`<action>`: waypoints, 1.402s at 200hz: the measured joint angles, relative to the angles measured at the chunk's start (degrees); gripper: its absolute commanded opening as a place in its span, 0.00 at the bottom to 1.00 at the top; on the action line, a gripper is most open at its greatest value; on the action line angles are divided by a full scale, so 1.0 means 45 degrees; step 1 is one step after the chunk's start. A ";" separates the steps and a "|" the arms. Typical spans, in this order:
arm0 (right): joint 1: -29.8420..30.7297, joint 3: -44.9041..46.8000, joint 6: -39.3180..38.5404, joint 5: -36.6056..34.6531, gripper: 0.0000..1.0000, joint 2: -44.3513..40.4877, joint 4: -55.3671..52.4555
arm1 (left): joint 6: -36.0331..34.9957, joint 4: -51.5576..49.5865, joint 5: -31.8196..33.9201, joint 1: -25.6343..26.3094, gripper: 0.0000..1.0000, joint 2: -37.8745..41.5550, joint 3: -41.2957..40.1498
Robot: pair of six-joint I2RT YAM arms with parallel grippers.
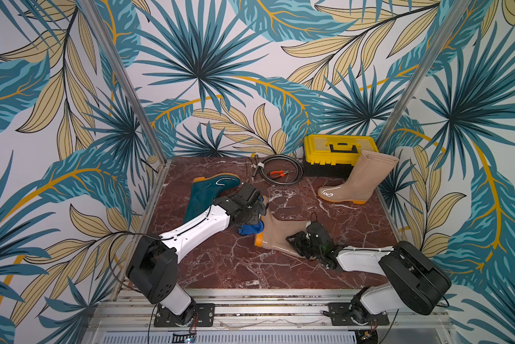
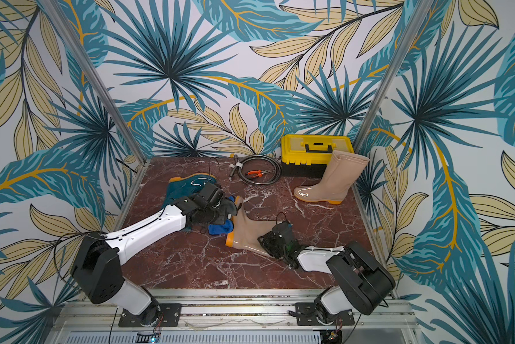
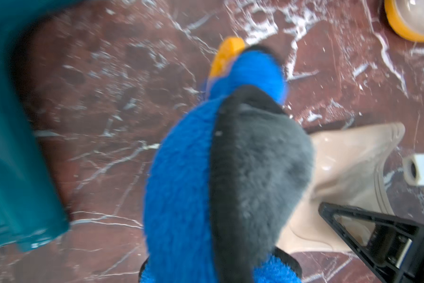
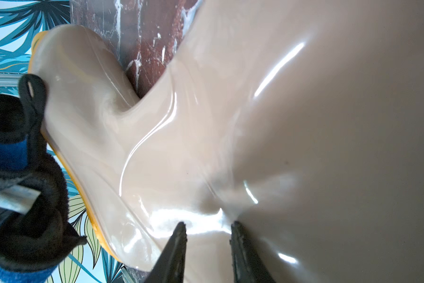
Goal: Wipe the rubber boots with a cloth
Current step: Wipe the dirt off the rubber boot, then place the cleaning item at the center of the board.
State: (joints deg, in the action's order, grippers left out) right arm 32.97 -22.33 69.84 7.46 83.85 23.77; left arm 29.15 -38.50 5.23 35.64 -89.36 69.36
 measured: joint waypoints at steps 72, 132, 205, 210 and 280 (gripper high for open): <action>-0.0189 -0.0199 -0.0670 -0.1812 0.41 -0.4031 -0.6528 | 0.0000 -0.0015 0.0024 -0.0136 0.00 0.1515 -0.2079; -0.0408 -0.0690 -0.1433 -0.3706 0.59 -0.7174 -1.2080 | 0.0049 -0.0097 0.0282 -0.0413 0.00 0.2166 -0.3920; -0.0432 -0.0743 -0.1598 -0.3546 0.64 -0.5221 -1.2488 | -0.0301 -0.0121 0.0738 -0.0714 0.56 0.2118 -0.4303; -0.0442 -0.0845 -0.1622 -0.3546 0.64 -0.4998 -1.2400 | -0.0253 -0.0117 0.0724 -0.0719 0.58 0.2118 -0.4313; -0.0481 -0.1938 -0.1758 -0.2875 0.64 -0.3016 -1.1016 | -0.0379 -0.0194 0.0204 -0.0753 0.62 0.3361 -0.4333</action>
State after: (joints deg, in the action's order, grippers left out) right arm 30.81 -31.05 61.93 -5.48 70.28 -25.80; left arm 27.44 -39.38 6.15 32.25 -74.24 49.87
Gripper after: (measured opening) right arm 0.639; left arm 0.614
